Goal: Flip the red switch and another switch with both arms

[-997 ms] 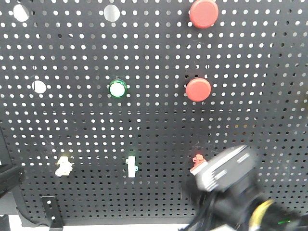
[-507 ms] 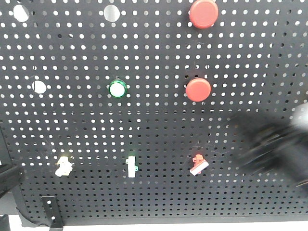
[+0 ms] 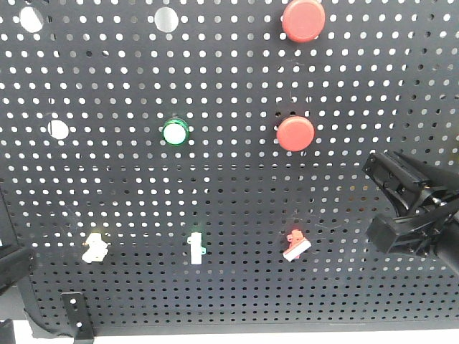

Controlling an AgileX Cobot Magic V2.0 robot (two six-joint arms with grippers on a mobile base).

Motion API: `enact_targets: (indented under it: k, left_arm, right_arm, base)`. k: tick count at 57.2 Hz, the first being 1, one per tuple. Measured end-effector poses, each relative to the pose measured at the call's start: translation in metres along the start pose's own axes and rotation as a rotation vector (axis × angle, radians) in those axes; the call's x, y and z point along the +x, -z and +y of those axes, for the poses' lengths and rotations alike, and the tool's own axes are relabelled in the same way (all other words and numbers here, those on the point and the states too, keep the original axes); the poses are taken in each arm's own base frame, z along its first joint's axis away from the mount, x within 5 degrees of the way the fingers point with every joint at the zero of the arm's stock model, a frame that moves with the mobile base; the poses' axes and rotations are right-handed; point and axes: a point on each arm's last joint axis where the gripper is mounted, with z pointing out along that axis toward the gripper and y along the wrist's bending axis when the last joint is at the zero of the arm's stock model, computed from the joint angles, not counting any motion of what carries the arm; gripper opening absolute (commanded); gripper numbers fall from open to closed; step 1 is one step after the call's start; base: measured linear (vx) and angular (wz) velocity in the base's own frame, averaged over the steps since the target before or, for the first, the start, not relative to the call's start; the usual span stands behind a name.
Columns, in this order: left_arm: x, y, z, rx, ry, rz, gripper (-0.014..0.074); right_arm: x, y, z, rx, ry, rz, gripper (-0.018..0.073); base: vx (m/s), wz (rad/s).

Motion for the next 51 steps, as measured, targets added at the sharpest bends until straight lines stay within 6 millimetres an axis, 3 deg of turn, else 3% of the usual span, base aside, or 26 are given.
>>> enact_targets:
  k: [16, 24, 32, 39, 51]
  left_arm:
    - [0.005, 0.002, 0.002, -0.019, -0.048, -0.036, 0.0003]
    - [0.024, 0.021, 0.007, -0.065, -0.091, -0.129, 0.0003]
    - [0.054, 0.052, 0.019, -0.179, -0.049, -0.263, 0.0003]
    - [0.092, 0.075, 0.024, -0.28, 0.002, -0.332, 0.0003]
    - [0.158, 0.082, 0.027, -0.36, 0.007, -0.302, 0.0003]
  right_arm:
    - [0.0, 0.0, 0.0, 0.0, -0.001, 0.003, -0.0006]
    - [0.0, 0.0, 0.0, 0.001, -0.002, 0.005, -0.0006]
    - [0.001, 0.0, 0.0, 0.001, -0.002, 0.008, -0.0006]
    - [0.001, 0.0, 0.0, 0.001, -0.002, 0.012, -0.0006]
    - [0.001, 0.0, 0.0, 0.001, -0.002, 0.013, -0.0006]
  base:
    - [0.0, 0.0]
    - [0.0, 0.0]
    - [0.0, 0.0]
    - [0.0, 0.0]
    - [0.0, 0.0]
